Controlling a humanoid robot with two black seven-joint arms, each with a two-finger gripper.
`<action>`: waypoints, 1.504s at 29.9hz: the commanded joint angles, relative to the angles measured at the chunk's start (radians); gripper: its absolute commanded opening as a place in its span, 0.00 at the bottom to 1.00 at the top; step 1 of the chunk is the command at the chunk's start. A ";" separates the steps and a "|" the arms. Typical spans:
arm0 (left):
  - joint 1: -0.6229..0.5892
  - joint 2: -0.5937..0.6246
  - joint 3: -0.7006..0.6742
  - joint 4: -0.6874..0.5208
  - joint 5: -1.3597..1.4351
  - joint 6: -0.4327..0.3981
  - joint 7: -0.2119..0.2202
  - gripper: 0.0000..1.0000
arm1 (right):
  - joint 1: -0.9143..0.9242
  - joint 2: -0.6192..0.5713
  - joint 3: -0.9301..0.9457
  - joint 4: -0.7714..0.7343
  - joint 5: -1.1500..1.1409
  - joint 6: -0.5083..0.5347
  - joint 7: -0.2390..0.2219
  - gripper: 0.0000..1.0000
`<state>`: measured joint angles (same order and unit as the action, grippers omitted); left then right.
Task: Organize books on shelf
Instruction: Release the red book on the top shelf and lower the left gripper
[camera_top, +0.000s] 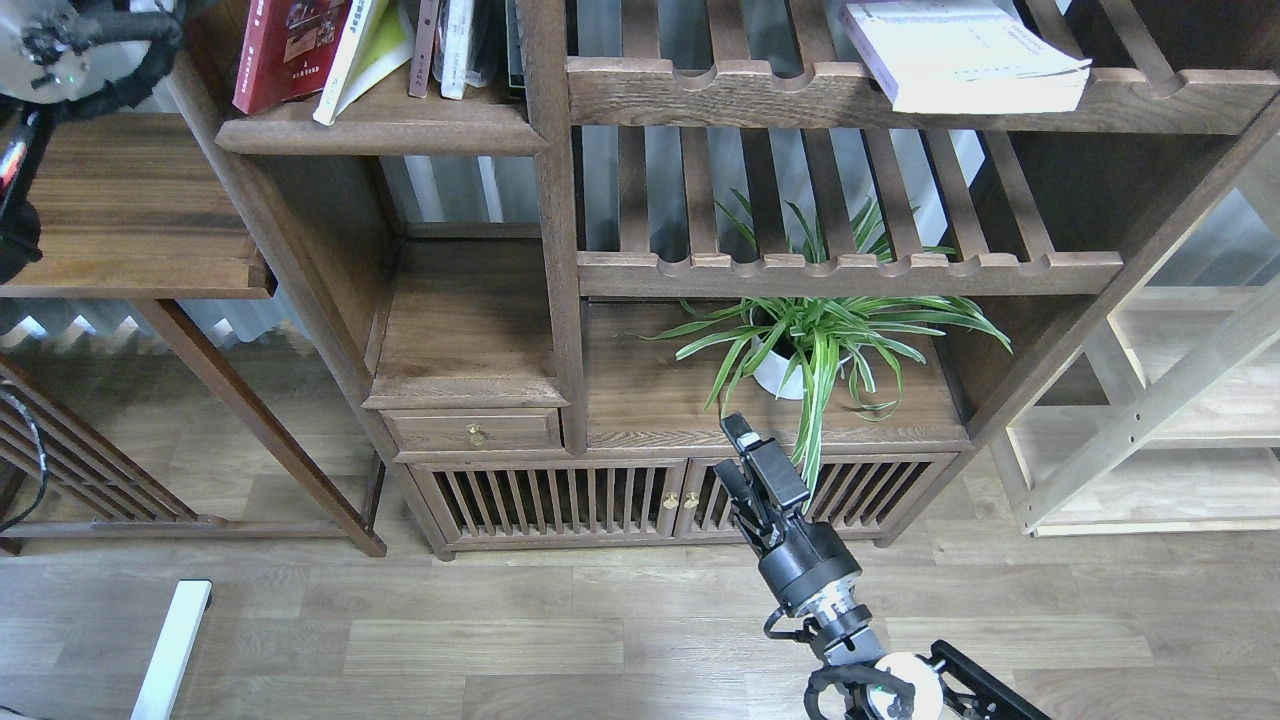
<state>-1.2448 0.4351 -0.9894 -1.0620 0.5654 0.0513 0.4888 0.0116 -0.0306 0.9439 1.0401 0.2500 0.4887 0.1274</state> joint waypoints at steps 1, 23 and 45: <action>-0.007 -0.004 -0.002 0.005 -0.001 -0.001 0.000 0.54 | -0.007 0.000 -0.001 0.000 -0.002 0.000 0.000 0.99; -0.044 0.051 -0.054 -0.127 -0.012 0.016 0.000 0.61 | -0.027 0.015 0.010 -0.002 -0.002 0.000 0.000 0.99; 0.643 0.165 -0.481 -0.694 -0.150 -0.141 0.000 0.78 | -0.026 -0.037 0.003 -0.005 0.003 0.000 -0.002 0.99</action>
<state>-0.6881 0.5947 -1.4122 -1.7492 0.4353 0.0460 0.4886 -0.0224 -0.0453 0.9509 1.0384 0.2560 0.4887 0.1334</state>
